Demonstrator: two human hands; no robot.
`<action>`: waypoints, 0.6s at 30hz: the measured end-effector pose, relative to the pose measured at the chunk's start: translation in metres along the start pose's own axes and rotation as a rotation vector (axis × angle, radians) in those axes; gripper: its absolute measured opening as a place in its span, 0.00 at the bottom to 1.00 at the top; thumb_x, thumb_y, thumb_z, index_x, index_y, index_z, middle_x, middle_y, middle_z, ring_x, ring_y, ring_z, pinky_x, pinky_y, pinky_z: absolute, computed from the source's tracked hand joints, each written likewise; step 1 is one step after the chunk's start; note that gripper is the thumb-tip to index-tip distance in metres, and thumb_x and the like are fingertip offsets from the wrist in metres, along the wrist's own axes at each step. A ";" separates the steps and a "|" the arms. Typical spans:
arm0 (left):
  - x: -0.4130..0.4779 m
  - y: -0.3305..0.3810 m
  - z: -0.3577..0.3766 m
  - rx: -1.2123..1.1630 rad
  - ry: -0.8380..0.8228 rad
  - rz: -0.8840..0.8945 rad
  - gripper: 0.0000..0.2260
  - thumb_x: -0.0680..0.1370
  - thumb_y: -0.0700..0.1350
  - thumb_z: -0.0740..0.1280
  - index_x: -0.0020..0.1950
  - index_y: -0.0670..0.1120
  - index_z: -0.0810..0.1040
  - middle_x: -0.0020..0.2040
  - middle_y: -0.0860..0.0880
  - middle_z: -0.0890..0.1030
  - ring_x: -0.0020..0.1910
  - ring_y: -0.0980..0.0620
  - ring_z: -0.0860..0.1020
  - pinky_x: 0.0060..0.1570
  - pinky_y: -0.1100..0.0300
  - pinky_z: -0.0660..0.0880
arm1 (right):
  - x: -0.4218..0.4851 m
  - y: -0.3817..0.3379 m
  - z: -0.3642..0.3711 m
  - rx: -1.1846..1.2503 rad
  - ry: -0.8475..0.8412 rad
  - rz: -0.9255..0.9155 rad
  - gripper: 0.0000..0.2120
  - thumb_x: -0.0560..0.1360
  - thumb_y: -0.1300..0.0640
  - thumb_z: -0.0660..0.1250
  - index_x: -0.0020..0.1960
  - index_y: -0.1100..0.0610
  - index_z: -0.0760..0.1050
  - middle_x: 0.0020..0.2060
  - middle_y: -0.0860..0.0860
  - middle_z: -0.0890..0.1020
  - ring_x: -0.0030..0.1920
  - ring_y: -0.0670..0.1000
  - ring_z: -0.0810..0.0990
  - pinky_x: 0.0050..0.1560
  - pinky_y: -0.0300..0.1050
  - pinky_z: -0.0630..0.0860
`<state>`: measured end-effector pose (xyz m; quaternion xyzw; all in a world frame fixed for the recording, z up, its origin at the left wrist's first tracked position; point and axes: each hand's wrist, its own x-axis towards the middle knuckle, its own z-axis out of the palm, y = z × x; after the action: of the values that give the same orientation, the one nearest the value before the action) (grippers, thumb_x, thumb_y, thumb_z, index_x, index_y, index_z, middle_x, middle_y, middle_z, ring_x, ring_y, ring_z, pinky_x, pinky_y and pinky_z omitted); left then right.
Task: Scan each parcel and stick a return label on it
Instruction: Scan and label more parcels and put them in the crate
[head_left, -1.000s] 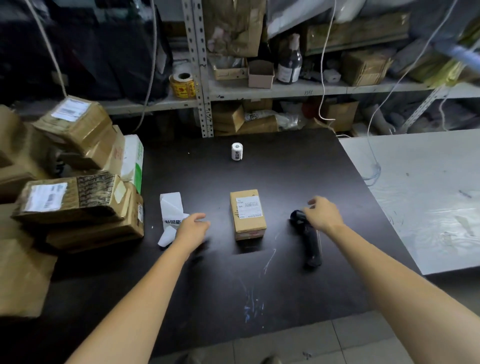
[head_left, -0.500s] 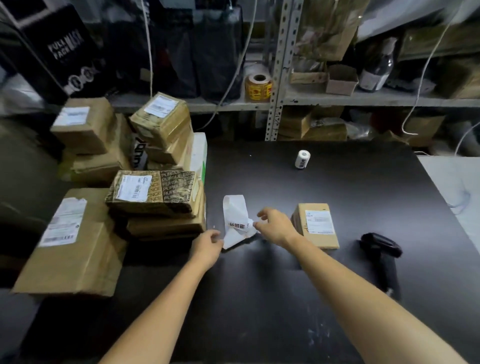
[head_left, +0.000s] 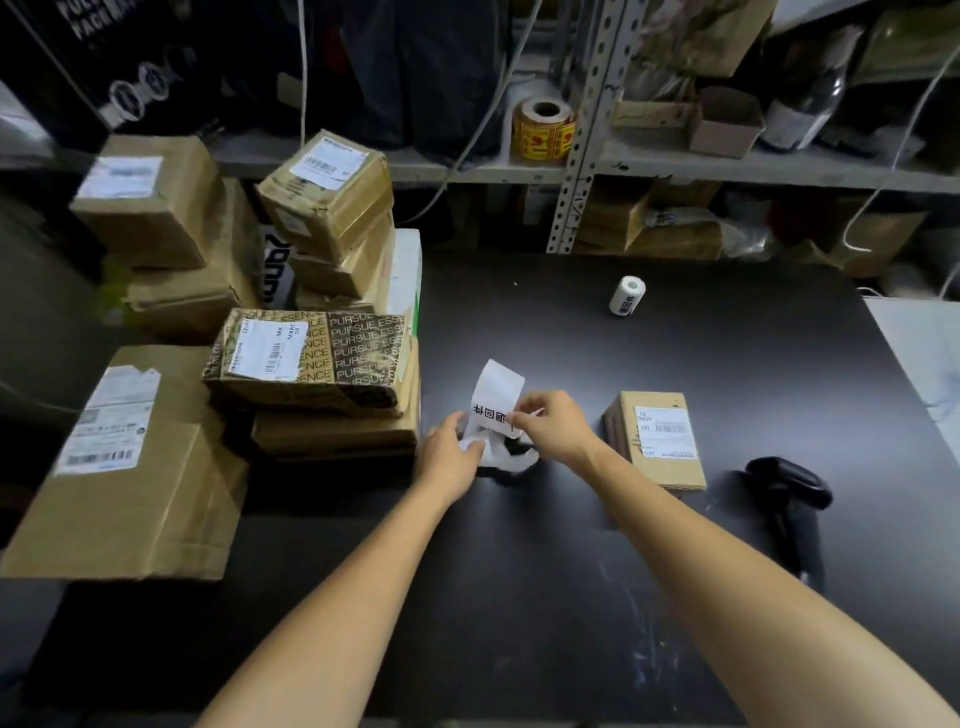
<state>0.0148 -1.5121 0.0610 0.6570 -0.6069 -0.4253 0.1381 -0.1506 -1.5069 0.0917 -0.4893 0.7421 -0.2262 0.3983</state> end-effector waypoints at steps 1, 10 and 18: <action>0.000 0.004 -0.002 -0.021 -0.014 0.023 0.24 0.78 0.45 0.67 0.74 0.48 0.68 0.68 0.44 0.73 0.67 0.45 0.72 0.66 0.56 0.69 | -0.001 -0.003 -0.006 0.050 -0.024 -0.005 0.07 0.75 0.60 0.69 0.38 0.53 0.77 0.32 0.44 0.79 0.31 0.40 0.74 0.35 0.35 0.71; -0.001 0.029 -0.006 -0.251 0.035 0.103 0.05 0.77 0.39 0.69 0.52 0.45 0.80 0.49 0.48 0.83 0.50 0.49 0.80 0.55 0.55 0.76 | -0.001 -0.004 -0.029 0.100 0.021 0.010 0.03 0.79 0.58 0.66 0.46 0.56 0.75 0.44 0.53 0.83 0.45 0.53 0.80 0.47 0.44 0.77; -0.003 0.035 0.001 -0.461 0.022 0.008 0.05 0.76 0.38 0.71 0.50 0.46 0.80 0.45 0.46 0.83 0.46 0.51 0.80 0.49 0.64 0.76 | -0.012 -0.004 -0.015 -0.240 0.170 -0.326 0.04 0.75 0.51 0.70 0.49 0.49 0.79 0.46 0.44 0.74 0.49 0.47 0.76 0.47 0.44 0.73</action>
<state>-0.0089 -1.5169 0.0860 0.6104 -0.4946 -0.5450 0.2929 -0.1580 -1.4985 0.1075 -0.6260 0.7057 -0.2380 0.2313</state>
